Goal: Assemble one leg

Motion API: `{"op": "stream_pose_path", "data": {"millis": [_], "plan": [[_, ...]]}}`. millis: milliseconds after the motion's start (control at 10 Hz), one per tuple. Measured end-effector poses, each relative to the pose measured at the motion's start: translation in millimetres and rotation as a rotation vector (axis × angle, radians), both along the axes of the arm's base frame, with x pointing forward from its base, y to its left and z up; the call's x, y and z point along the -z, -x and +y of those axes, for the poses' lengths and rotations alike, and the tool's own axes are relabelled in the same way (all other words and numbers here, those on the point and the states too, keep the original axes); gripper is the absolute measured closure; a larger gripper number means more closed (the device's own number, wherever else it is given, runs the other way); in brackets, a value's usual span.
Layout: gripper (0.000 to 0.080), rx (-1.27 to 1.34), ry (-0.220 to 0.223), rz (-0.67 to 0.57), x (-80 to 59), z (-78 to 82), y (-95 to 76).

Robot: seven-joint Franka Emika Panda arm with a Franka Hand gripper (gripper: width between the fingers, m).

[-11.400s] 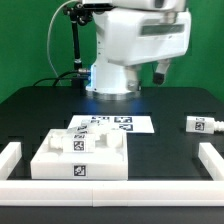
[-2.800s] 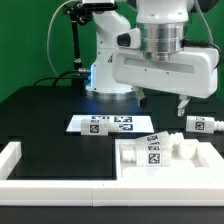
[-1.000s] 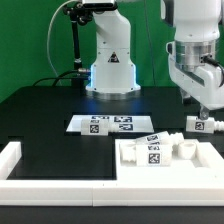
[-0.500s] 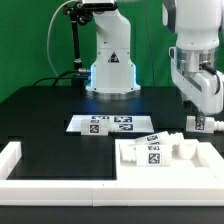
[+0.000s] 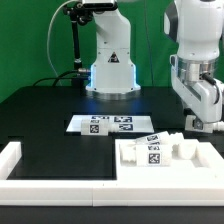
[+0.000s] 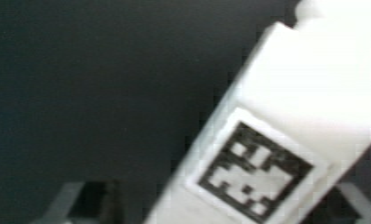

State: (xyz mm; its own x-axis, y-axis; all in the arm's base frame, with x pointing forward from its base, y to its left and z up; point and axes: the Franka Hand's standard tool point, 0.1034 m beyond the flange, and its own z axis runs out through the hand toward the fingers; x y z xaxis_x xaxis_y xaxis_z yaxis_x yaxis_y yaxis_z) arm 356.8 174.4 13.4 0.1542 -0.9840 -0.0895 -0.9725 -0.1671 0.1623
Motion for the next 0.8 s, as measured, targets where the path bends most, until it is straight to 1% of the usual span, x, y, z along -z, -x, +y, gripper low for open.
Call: {"op": "stream_pose_path", "data": {"millis": [100, 200, 300, 400, 500, 600, 700, 800], "plan": [[0.0411, 0.001, -0.001, -0.002, -0.5, 0.2, -0.7], [0.0471, 0.001, -0.001, -0.002, -0.6, 0.2, -0.8], [0.0471, 0.000, -0.001, -0.002, -0.6, 0.2, -0.8], [0.0471, -0.071, -0.010, -0.003, -1.0, -2.8, -2.6], [0.0471, -0.152, -0.020, -0.008, -1.9, -11.6, -9.1], [0.0471, -0.261, -0.034, -0.033, -1.2, -21.6, -19.4], [0.0471, -0.366, -0.044, -0.068, -0.4, -25.0, -28.8], [0.0471, -0.424, -0.050, -0.085, -0.5, -21.3, -32.2]]}}
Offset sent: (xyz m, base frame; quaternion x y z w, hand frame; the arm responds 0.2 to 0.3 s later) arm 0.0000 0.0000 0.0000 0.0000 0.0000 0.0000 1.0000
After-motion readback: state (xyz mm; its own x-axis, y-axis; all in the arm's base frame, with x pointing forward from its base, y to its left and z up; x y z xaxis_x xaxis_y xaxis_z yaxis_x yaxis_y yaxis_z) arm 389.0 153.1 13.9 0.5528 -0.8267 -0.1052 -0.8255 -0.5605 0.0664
